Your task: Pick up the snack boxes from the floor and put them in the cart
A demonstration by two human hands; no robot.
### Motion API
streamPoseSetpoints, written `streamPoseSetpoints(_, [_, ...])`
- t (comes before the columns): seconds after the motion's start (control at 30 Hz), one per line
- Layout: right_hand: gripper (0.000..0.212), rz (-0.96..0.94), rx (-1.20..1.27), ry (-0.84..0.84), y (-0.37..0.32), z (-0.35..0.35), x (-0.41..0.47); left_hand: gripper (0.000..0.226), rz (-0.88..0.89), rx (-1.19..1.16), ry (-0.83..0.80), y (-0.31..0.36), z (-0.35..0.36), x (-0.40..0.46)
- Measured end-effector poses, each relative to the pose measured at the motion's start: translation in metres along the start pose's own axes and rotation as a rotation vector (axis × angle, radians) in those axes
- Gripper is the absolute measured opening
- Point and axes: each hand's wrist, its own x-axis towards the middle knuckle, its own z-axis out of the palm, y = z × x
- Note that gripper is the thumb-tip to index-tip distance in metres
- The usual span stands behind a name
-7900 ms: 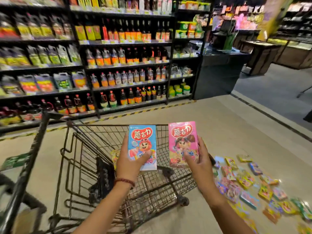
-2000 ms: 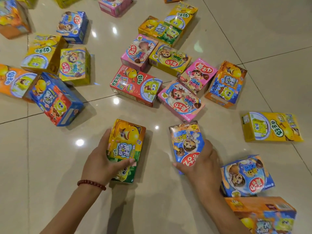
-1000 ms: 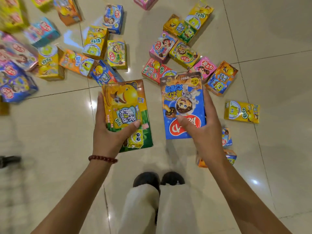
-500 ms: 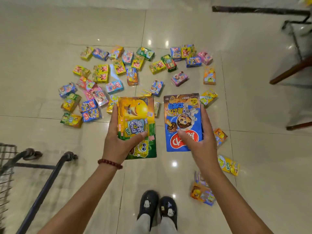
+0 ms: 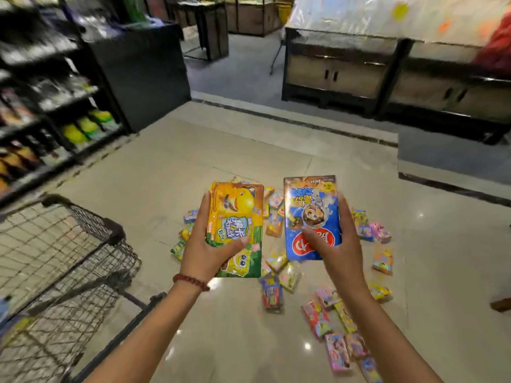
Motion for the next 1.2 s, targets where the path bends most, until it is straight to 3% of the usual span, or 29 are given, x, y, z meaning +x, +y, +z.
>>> streamPoseSetpoints(0.37, [0.072,-0.121,0.123,-0.362,-0.091,0.143,0.012,0.106,0.096,0.039,0.409,0.074,-0.168,-0.016])
streamPoseSetpoints(0.7, [0.071,-0.209,0.139,-0.678,-0.129,0.337,-0.043,0.108,0.059,0.127,0.795,0.071,-0.342,-0.074])
streamPoseSetpoints(1.2, [0.073,-0.140,0.142,-0.939,-0.156,0.603,-0.164,0.103,-0.035,0.097,0.967,0.011,-0.590,-0.121])
